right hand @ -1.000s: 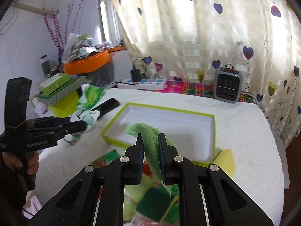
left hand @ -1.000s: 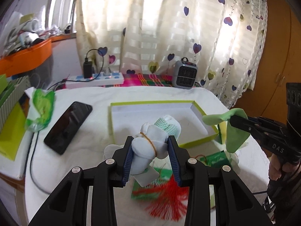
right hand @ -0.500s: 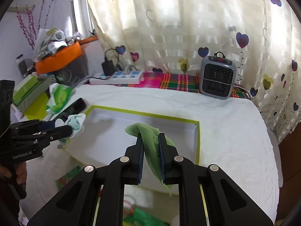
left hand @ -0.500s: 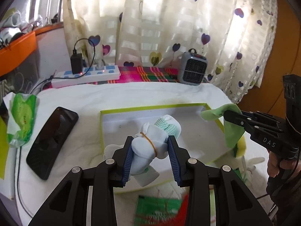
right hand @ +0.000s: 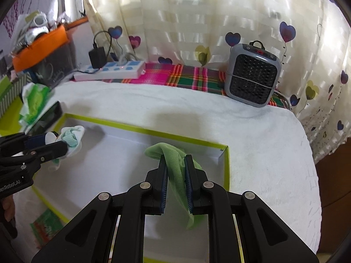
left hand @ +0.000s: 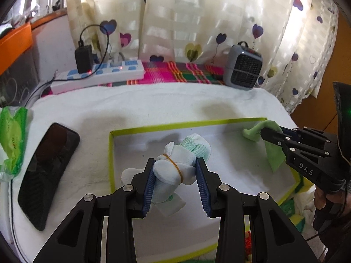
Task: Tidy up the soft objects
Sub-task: 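Move the socks and green cloth over the lime-green box lid with both grippers, then open both grippers to drop the socks and cloth into the box lid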
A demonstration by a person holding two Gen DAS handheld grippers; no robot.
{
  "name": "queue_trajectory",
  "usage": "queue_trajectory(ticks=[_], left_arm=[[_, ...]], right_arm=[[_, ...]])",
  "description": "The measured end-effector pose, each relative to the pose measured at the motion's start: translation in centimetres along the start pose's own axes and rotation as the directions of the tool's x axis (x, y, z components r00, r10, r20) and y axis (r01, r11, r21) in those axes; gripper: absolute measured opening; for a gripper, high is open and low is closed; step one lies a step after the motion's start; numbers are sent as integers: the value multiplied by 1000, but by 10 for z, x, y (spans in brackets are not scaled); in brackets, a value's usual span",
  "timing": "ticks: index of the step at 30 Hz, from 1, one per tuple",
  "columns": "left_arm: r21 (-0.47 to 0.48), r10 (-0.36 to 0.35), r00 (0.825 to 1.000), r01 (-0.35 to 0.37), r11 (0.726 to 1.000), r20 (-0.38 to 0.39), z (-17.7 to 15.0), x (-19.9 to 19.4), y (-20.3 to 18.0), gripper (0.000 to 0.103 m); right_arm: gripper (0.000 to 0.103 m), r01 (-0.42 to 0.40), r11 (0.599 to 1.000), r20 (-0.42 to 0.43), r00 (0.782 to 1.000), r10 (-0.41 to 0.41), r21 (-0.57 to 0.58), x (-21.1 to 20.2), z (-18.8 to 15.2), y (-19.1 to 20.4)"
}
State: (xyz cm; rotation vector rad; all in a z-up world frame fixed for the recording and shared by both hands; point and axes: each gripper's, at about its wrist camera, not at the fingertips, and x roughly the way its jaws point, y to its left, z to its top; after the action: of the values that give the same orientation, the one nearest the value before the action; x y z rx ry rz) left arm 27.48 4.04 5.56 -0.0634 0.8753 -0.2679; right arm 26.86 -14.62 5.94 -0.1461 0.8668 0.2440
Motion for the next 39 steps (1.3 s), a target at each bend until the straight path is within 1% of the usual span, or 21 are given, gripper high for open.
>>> queue_trajectory(ticks=[3, 6, 12, 16, 18, 26, 27, 28, 29, 30, 31, 35, 39], left_arm=[[13, 35, 999, -35, 999, 4, 1, 6, -2, 34], [9, 44, 999, -44, 999, -11, 1, 12, -2, 34], [4, 50, 999, -50, 999, -22, 1, 19, 1, 35], [18, 59, 998, -58, 998, -27, 1, 21, -2, 36], [17, 65, 998, -64, 998, -28, 1, 21, -2, 38], [8, 67, 997, -67, 998, -28, 2, 22, -2, 40], [9, 67, 997, -67, 998, -28, 2, 22, -2, 40], [8, 68, 997, -67, 998, -28, 2, 22, -2, 40], [8, 67, 997, -66, 998, -28, 2, 22, -2, 40], [8, 67, 997, -67, 998, -28, 2, 22, -2, 40], [9, 71, 997, -71, 997, -27, 2, 22, -2, 40], [10, 72, 997, -71, 997, -26, 2, 22, -3, 42], [8, 70, 997, -69, 998, -22, 1, 19, -3, 45]], right_arm=[[15, 20, 1000, -18, 1000, -20, -7, 8, 0, 2], [15, 36, 999, -41, 999, -36, -13, 18, 0, 3], [15, 14, 999, -80, 997, -18, -40, 31, -4, 10], [15, 0, 1000, -95, 995, -3, -32, 35, -5, 10], [15, -1, 1000, -96, 995, -2, -29, 36, -5, 10], [21, -11, 1000, -90, 996, 11, -4, 36, -4, 7], [25, -15, 1000, -89, 996, 15, -1, 36, -4, 7], [32, -15, 1000, -87, 996, 15, 1, 36, -4, 7], [36, -13, 1000, -85, 996, 14, 6, 36, -4, 7], [44, -15, 1000, -83, 996, 16, 12, 36, -4, 6], [46, -23, 1000, -83, 996, 24, 18, 35, -5, 5], [47, -32, 999, -76, 997, 34, 27, 33, -5, 4], [55, -38, 999, -61, 997, 40, 35, 28, -5, 4]])
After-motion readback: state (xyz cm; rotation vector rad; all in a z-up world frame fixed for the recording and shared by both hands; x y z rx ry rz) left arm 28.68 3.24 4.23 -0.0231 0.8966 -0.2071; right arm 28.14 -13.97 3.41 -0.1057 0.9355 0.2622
